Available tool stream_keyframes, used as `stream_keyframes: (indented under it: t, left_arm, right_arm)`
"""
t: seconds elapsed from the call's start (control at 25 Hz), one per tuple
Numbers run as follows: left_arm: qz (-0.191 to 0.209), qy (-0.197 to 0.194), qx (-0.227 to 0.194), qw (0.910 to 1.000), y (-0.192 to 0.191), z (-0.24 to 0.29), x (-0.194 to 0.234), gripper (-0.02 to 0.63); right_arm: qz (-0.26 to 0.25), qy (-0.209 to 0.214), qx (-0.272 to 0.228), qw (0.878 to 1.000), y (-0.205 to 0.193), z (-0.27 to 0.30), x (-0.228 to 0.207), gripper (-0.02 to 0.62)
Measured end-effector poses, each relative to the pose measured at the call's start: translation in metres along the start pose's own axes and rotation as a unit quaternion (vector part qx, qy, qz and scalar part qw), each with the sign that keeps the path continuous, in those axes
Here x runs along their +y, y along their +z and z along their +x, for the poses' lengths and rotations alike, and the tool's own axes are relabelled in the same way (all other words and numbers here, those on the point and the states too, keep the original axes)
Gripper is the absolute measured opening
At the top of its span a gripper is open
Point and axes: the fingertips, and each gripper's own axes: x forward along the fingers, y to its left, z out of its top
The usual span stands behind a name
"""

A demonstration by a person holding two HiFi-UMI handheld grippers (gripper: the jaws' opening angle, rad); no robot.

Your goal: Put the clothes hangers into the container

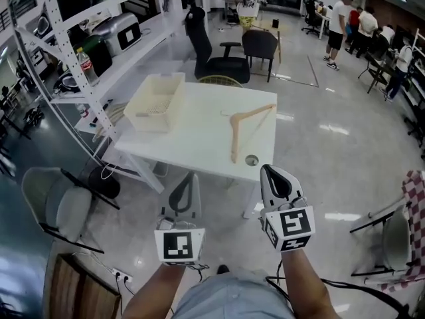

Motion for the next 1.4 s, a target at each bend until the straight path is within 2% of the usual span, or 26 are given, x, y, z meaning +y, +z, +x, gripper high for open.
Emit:
stream_keyframes:
  t: [0.08, 0.24, 0.44, 0.64, 0.8, 1.16, 1.4]
  left_arm:
    - [-0.002, -0.004, -0.003, 1.0, -0.001, 0.009, 0.004, 0.012]
    - [0.017, -0.02, -0.009, 0.9996, -0.014, 0.027, 0.005, 0.011]
    - [0.016, -0.031, 0.01, 0.9993, -0.034, 0.052, 0.007, 0.011]
    - [0.009, -0.03, 0.028, 0.9991, -0.047, 0.091, 0.013, 0.011]
    - [0.021, -0.019, 0.039, 0.9988, -0.055, 0.129, 0.024, 0.012]
    - [0.033, -0.006, 0.025, 0.9991, -0.044, 0.224, 0.027, 0.011]
    - [0.022, 0.01, 0.01, 0.9996, -0.028, 0.263, 0.037, 0.011]
  right_arm:
    - [-0.001, -0.004, 0.0, 1.0, 0.001, 0.007, -0.002, 0.012]
    - [0.002, -0.017, 0.005, 1.0, -0.006, 0.02, -0.01, 0.011]
    - [0.011, -0.027, 0.022, 0.999, -0.025, 0.041, -0.023, 0.012]
    - [0.018, -0.029, 0.035, 0.999, -0.036, 0.076, -0.044, 0.011]
    - [0.025, -0.025, 0.042, 0.999, -0.042, 0.111, -0.07, 0.011]
    - [0.033, -0.002, 0.025, 0.999, -0.034, 0.192, -0.12, 0.011]
    - [0.023, 0.011, 0.005, 1.0, -0.015, 0.234, -0.138, 0.012]
